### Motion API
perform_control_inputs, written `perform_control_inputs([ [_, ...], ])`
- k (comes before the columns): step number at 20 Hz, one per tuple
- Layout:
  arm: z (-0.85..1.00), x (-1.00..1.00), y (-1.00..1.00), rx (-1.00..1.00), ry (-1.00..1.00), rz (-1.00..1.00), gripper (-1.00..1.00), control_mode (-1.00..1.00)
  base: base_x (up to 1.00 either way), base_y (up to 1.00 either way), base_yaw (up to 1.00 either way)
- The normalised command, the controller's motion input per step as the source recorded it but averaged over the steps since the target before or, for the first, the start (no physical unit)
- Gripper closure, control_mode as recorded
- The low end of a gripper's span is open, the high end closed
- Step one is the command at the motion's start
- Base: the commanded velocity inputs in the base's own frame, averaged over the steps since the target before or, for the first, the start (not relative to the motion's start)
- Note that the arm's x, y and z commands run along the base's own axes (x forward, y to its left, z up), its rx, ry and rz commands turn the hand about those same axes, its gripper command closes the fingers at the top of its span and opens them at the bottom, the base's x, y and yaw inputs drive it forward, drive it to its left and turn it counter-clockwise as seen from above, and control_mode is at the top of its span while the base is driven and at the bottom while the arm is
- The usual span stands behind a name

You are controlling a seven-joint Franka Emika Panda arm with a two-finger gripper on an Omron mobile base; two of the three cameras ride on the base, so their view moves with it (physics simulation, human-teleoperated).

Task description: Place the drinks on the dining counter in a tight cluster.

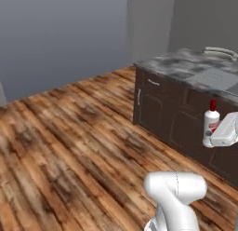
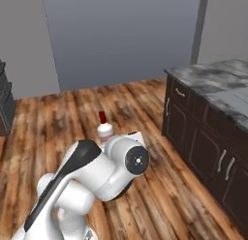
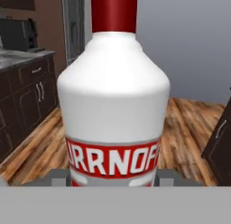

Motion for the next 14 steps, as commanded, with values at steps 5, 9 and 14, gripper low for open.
perform_control_inputs([
  [5, 0.00, 0.00, 0.00, 0.00, 0.00, 0.00, 1.00, 1.00, 0.34, 0.36, -0.83],
  [9, 0.00, 0.00, 0.00, 0.00, 0.00, 0.00, 1.00, 1.00, 0.55, 0.42, -0.81],
  [14, 0.00, 0.00, 0.00, 0.00, 0.00, 0.00, 1.00, 1.00, 0.56, 0.48, -0.79],
])
